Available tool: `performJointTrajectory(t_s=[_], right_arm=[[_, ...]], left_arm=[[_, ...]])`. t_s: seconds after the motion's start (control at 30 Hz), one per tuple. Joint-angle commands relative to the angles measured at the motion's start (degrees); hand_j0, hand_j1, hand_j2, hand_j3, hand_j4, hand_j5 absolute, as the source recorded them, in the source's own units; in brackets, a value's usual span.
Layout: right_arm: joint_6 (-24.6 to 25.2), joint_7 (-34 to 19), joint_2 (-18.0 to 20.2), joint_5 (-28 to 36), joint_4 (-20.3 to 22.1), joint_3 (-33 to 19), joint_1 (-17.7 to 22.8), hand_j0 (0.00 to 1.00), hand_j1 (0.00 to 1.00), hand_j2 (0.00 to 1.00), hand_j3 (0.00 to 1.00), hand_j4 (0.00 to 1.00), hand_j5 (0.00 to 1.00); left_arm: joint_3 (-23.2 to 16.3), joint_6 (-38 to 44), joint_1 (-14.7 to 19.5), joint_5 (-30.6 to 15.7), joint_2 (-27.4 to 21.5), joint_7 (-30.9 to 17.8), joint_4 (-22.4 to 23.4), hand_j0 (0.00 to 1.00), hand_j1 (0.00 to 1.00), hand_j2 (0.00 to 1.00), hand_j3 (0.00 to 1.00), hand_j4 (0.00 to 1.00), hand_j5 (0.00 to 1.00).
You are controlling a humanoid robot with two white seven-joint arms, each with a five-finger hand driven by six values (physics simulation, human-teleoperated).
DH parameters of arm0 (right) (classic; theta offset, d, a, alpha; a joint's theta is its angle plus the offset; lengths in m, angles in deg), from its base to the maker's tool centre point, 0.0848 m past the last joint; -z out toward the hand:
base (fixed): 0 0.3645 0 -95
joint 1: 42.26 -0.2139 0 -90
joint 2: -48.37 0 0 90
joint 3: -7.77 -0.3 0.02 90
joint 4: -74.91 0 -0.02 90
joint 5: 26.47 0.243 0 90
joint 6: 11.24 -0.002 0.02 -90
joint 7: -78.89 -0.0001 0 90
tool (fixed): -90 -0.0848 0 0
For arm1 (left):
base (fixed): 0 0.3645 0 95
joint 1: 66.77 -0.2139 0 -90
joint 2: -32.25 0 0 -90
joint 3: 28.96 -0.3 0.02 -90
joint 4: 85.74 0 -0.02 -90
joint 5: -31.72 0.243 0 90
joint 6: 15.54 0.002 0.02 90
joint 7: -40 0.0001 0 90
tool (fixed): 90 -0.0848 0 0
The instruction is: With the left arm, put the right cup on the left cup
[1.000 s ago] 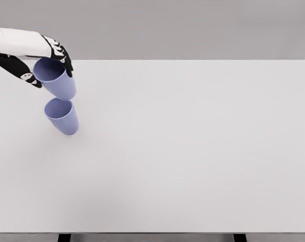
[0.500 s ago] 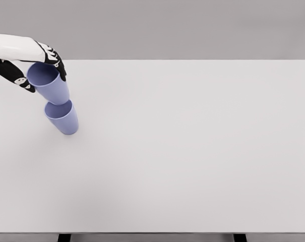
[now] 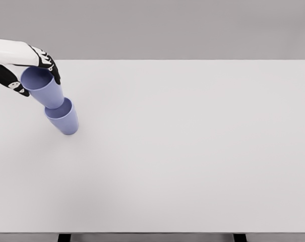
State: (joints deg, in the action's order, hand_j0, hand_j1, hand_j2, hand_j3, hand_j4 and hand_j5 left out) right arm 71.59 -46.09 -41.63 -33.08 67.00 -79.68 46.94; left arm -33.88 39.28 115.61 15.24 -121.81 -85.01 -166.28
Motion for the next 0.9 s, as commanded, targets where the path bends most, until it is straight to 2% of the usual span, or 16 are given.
performJointTrajectory(t_s=[0.0,0.3,0.47,0.87], right_arm=[[0.0,0.0,0.0,-0.1,0.0,0.0,0.0,1.0,1.0,1.0,1.0,1.0,1.0],[0.0,0.0,0.0,-0.1,-0.1,0.0,-0.1,1.0,1.0,1.0,1.0,1.0,1.0],[0.0,0.0,0.0,-0.1,0.0,0.0,0.0,1.0,1.0,1.0,1.0,1.0,1.0],[0.0,0.0,0.0,-0.1,0.0,0.0,0.0,1.0,1.0,1.0,1.0,1.0,1.0]], left_arm=[[0.1,0.2,0.0,-0.5,-0.1,0.0,-0.4,0.66,0.66,0.66,0.66,0.66,0.66],[0.2,0.2,0.0,-0.5,0.0,0.0,-1.3,0.67,0.67,0.67,0.67,0.67,0.67],[0.3,0.2,0.0,-0.5,0.0,0.0,-1.3,0.79,0.79,0.79,0.79,0.79,0.79],[0.4,0.2,0.0,-0.5,-0.1,0.0,-1.3,0.83,0.83,0.83,0.83,0.83,0.83]])
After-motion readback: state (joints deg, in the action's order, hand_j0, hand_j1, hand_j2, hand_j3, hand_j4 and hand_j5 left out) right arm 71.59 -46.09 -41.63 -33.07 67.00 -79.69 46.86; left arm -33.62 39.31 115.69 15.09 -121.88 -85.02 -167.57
